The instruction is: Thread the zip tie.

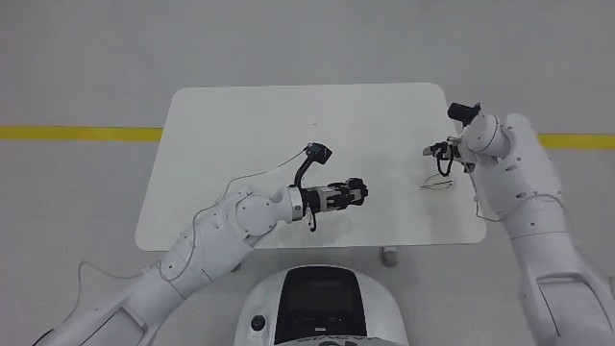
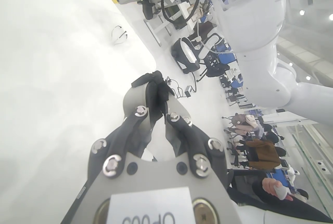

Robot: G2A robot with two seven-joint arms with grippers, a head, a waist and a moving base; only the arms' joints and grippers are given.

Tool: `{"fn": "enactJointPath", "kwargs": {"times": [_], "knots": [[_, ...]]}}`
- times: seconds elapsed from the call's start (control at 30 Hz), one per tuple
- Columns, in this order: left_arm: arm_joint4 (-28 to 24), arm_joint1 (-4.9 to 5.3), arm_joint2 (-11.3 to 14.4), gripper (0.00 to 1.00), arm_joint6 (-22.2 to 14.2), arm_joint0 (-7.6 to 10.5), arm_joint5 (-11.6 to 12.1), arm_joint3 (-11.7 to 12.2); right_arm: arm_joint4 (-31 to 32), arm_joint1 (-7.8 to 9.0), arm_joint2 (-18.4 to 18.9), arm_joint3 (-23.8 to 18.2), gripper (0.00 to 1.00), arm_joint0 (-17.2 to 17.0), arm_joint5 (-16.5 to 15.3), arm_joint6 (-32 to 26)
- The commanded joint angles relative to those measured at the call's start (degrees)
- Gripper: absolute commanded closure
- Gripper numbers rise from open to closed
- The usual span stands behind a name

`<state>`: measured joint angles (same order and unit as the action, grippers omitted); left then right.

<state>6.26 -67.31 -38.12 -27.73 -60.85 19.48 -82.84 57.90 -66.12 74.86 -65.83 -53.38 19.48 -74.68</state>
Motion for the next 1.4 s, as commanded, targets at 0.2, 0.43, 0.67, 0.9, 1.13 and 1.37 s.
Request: {"fn": "enactJointPath", "kwargs": {"times": [0.2,0.43,0.67,0.9,1.13,1.37], "knots": [[0.00,0.00,0.00,1.00,0.00,0.00,0.00,0.00,2.25,-5.61,7.39,3.63,0.00,-0.15,0.00,1.04],[0.00,0.00,0.00,1.00,0.00,0.00,0.00,0.00,2.25,-5.61,7.39,3.63,0.00,-0.15,0.00,1.04],[0.00,0.00,0.00,1.00,0.00,0.00,0.00,0.00,8.55,-6.51,8.37,1.66,0.00,-2.44,0.00,2.55],[0.00,0.00,0.00,1.00,0.00,0.00,0.00,0.00,12.09,-10.59,16.48,-0.48,0.00,-4.46,0.00,-1.05],[0.00,0.00,0.00,1.00,0.00,0.00,0.00,0.00,17.81,-15.28,23.48,-2.41,0.00,-5.17,0.00,-3.33],[0.00,0.00,0.00,1.00,0.00,0.00,0.00,0.00,22.99,-17.99,25.67,-4.37,0.00,-5.10,0.00,-4.38]]}}
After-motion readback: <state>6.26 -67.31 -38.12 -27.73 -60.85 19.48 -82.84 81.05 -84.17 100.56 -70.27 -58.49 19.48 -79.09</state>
